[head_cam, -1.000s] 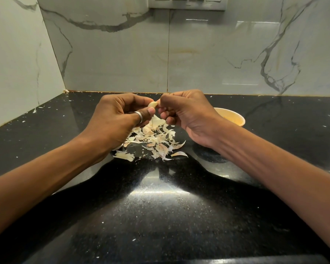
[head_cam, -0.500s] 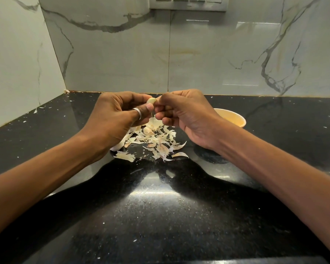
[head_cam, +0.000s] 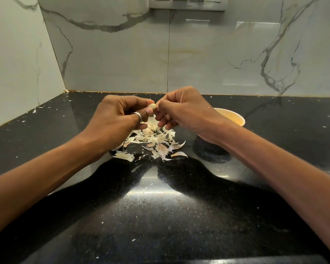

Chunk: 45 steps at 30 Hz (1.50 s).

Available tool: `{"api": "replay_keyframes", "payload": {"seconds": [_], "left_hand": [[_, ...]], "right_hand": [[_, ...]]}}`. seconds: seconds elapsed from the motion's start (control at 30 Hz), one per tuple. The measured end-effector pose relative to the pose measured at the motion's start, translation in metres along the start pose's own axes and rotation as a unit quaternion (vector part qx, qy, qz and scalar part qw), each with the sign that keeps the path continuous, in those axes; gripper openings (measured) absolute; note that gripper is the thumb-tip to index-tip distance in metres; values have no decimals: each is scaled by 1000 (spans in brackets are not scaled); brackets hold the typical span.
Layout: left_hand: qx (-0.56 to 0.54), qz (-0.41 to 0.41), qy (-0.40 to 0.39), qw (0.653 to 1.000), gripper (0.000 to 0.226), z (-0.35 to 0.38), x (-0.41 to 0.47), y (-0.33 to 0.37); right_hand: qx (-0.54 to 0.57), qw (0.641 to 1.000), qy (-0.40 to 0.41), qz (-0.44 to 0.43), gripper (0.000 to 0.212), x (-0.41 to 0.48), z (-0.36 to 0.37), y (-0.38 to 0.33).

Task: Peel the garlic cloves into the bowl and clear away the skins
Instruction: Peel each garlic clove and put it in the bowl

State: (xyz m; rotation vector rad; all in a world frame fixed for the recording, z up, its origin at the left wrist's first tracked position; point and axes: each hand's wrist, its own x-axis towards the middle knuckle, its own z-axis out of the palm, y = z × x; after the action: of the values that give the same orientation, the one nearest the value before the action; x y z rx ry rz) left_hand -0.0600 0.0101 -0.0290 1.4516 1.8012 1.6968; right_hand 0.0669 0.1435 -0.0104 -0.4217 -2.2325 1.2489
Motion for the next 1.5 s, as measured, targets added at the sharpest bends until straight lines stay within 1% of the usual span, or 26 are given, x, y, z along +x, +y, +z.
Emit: {"api": "replay_keyframes", "payload": {"seconds": [0.2,0.37,0.67,0.8,1.17,1.5], "left_hand": [[13,7,-1,1000,23,-2,0,-2],[14,10,-2,1000,23,-1,0,0],[3,18,-9,1000,25,2,-2,4],[-12,14,-8,1000,24,3,-3,4],[-51,5,-9,999,21,5,-4,8],[-50,-8,1,999,19,5,-3,7]], "right_hand": [[-54,998,-15,-15,22,2,-2,1],[-60,998,-33,-16,26,1,1,2],[-112,991,19,-74,29,-2,1,2],[-99,992,30,-77,30,-5,2,1],[-22,998,44,-47,32,-8,7,-2],[2,998,50,-43,31,-8,8,-5]]}}
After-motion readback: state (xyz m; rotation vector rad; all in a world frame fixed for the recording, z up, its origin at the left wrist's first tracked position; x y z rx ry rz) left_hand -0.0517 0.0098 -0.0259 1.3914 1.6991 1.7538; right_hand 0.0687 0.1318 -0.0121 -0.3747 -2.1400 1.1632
